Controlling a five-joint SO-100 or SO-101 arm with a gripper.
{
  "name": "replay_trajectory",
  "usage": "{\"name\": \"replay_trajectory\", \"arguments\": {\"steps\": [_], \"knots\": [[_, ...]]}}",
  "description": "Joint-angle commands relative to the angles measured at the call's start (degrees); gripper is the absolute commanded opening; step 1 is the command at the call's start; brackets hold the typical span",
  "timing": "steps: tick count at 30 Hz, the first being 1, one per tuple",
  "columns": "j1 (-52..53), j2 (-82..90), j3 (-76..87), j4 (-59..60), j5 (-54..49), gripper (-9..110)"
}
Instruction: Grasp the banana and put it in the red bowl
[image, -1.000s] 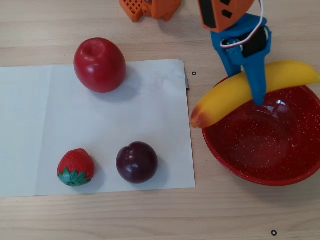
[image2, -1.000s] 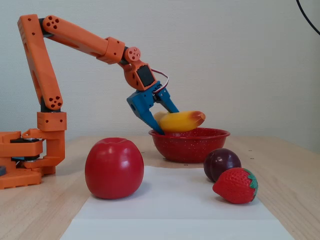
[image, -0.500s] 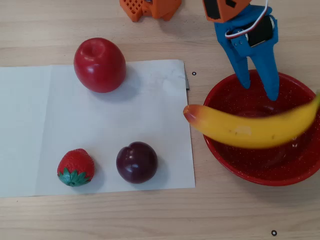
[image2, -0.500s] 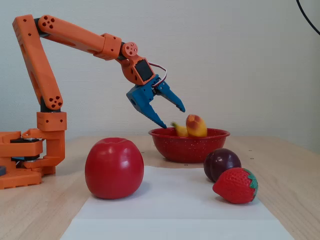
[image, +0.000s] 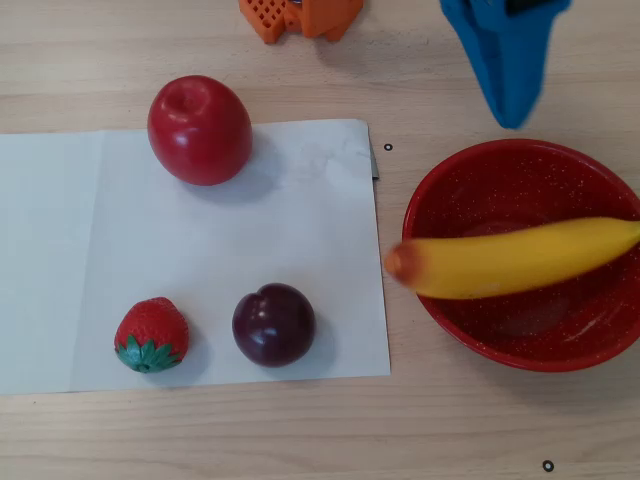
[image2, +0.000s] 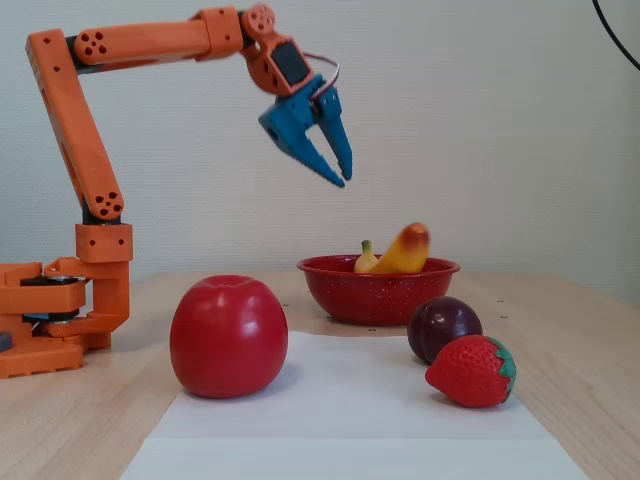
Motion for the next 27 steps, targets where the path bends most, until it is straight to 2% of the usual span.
{"name": "replay_trajectory", "arguments": {"steps": [1,8,12,21,27], "knots": [[-3.34,2.72,-8.88,4.57,-1.32,0],[-10.20,0.62,-20.04,19.16,-0.26,0],[-14.41,2.37,-20.30,23.38,1.76,0],[-21.80,18.19,3.52,15.21,5.89,0],[-23.64,29.71,21.71,5.54,6.33,0]]}}
